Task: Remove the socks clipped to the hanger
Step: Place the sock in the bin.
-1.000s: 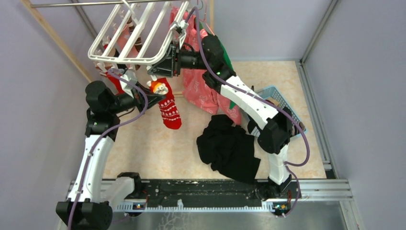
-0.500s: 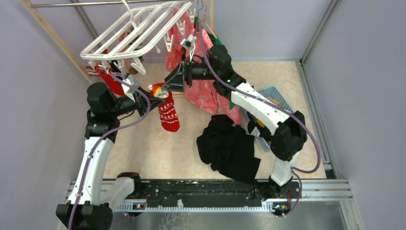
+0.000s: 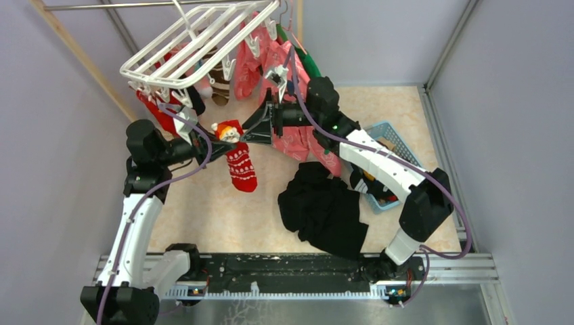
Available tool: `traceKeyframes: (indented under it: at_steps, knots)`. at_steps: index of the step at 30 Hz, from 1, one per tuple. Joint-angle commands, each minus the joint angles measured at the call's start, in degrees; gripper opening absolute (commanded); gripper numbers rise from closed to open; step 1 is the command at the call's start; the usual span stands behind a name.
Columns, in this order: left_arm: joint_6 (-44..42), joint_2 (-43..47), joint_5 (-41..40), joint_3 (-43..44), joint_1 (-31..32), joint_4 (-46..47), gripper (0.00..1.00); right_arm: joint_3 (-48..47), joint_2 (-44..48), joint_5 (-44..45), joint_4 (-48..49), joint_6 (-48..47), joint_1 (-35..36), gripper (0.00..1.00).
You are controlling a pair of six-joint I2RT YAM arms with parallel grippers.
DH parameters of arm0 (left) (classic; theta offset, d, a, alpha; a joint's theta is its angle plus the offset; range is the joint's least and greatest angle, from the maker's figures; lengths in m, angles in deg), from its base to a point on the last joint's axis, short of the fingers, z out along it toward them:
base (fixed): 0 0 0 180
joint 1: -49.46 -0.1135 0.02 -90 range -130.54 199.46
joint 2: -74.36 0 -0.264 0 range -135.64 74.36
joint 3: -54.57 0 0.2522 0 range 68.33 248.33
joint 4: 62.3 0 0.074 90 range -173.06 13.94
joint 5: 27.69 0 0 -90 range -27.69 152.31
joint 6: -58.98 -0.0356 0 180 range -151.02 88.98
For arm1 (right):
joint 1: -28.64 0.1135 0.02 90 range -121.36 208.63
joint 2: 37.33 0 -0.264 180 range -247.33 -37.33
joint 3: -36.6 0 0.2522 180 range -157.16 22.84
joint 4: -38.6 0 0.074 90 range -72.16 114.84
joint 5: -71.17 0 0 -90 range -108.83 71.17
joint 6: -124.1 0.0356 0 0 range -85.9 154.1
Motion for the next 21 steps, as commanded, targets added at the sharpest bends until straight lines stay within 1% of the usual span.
traceKeyframes:
  at_steps: [1,6,7,8,10,11,12,14,15,19,21]
  knots:
    - [3.1,0.9,2.3,-1.4,-0.3,5.3,0.00,-1.6,0.4,-0.2,3.6,-1.9,1.2,0.64]
    - [4.2,1.0,2.5,-1.9,-0.3,6.3,0.02,-3.9,-2.1,-0.7,2.6,-2.0,2.8,0.44]
    - [4.4,1.0,2.5,-2.1,-0.3,6.7,0.03,-4.2,-2.6,-0.7,2.5,-2.0,3.0,0.39]
    - [4.4,1.2,2.3,-2.4,-0.3,6.8,0.03,-4.6,-2.9,-0.7,2.3,-1.9,3.1,0.31]
    - [3.8,1.4,2.1,-2.6,-0.3,6.4,0.06,-5.1,-3.2,-0.7,2.1,-1.6,3.1,0.14]
    - [3.5,1.5,2.2,-2.6,-0.3,6.1,0.07,-5.2,-3.0,-0.6,1.6,-2.0,3.0,0.07]
    - [3.2,1.6,2.1,-2.8,-0.3,6.1,0.08,-5.5,-2.6,-0.4,0.8,-2.6,3.0,0.02]
    - [2.4,2.1,1.9,-3.0,-0.5,5.5,0.14,-5.5,-1.5,0.0,-1.1,-4.4,2.9,0.00]
    - [1.8,2.4,1.9,-2.8,-0.6,4.8,0.19,-5.5,-0.7,0.1,-2.2,-5.6,2.9,0.00]
    - [0.0,3.6,3.3,-2.1,-1.7,3.4,0.42,-4.7,4.1,0.4,-8.5,-14.1,2.7,0.00]
    - [-0.1,4.1,4.9,-1.4,-4.2,2.6,0.54,-4.0,7.0,0.1,-12.0,-18.1,2.1,0.00]
